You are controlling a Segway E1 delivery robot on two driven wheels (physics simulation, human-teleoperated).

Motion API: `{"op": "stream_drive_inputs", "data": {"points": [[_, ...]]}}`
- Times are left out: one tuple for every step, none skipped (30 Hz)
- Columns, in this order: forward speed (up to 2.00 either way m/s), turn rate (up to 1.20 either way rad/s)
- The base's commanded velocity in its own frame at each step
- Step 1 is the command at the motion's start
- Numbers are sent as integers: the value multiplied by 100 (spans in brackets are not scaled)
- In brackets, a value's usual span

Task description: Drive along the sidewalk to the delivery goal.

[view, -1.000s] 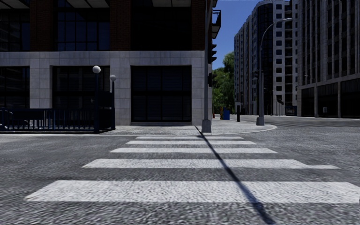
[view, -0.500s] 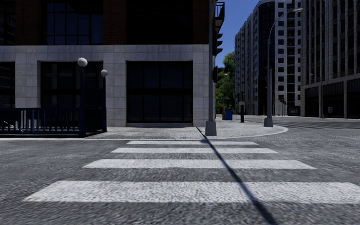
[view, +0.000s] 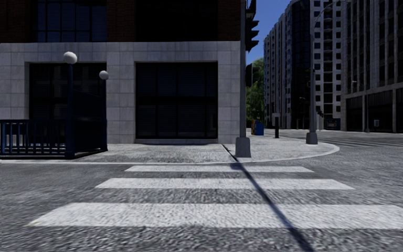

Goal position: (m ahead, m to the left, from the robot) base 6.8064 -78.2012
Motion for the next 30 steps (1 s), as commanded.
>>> {"op": "stream_drive_inputs", "data": {"points": [[200,0],[200,0],[200,0],[200,0],[200,0],[200,0],[200,0],[200,0],[200,0],[200,0],[200,0],[200,0],[200,0],[200,0],[200,0],[200,0],[200,0],[200,0],[200,0],[200,0],[200,0],[200,0],[200,0],[200,0],[200,0],[200,0],[199,0],[197,0],[197,0],[200,0]]}}
